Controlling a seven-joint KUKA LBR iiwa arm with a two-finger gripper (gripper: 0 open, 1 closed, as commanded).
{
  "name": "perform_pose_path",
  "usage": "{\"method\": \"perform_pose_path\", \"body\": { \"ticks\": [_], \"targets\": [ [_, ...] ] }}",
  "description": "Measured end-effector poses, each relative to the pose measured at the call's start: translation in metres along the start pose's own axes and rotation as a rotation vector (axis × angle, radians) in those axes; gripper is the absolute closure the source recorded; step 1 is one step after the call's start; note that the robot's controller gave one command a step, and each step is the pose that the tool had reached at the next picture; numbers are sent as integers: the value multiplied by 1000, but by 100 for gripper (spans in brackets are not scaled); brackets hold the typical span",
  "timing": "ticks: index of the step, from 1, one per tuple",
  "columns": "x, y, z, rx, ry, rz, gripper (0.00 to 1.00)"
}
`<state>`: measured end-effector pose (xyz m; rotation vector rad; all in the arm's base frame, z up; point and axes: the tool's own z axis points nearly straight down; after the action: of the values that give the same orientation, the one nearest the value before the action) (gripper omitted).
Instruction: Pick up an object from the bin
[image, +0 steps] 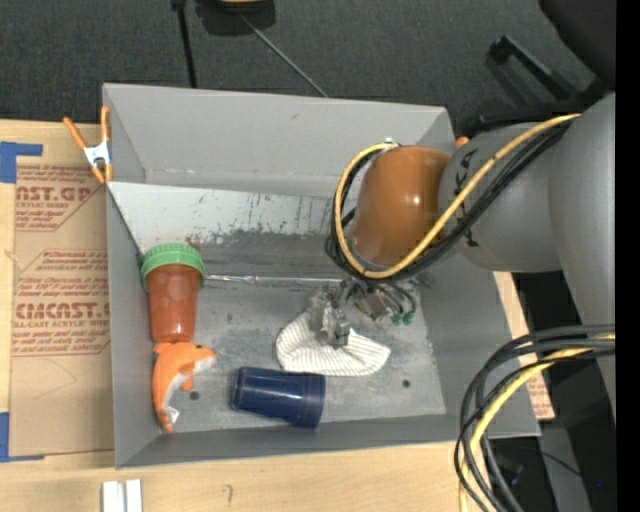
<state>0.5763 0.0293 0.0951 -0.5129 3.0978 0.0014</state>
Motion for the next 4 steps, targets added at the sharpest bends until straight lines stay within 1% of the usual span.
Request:
{"method": "perform_pose_path", "body": {
  "ticks": [1, 2, 3, 4],
  "targets": [
    [0, 0, 0, -1, 0, 0, 0],
    [0, 0, 0, -1, 0, 0, 100],
    [0, 0, 0, -1, 0, 0, 0],
    [0, 0, 0, -1, 0, 0, 0]
  ]
}}
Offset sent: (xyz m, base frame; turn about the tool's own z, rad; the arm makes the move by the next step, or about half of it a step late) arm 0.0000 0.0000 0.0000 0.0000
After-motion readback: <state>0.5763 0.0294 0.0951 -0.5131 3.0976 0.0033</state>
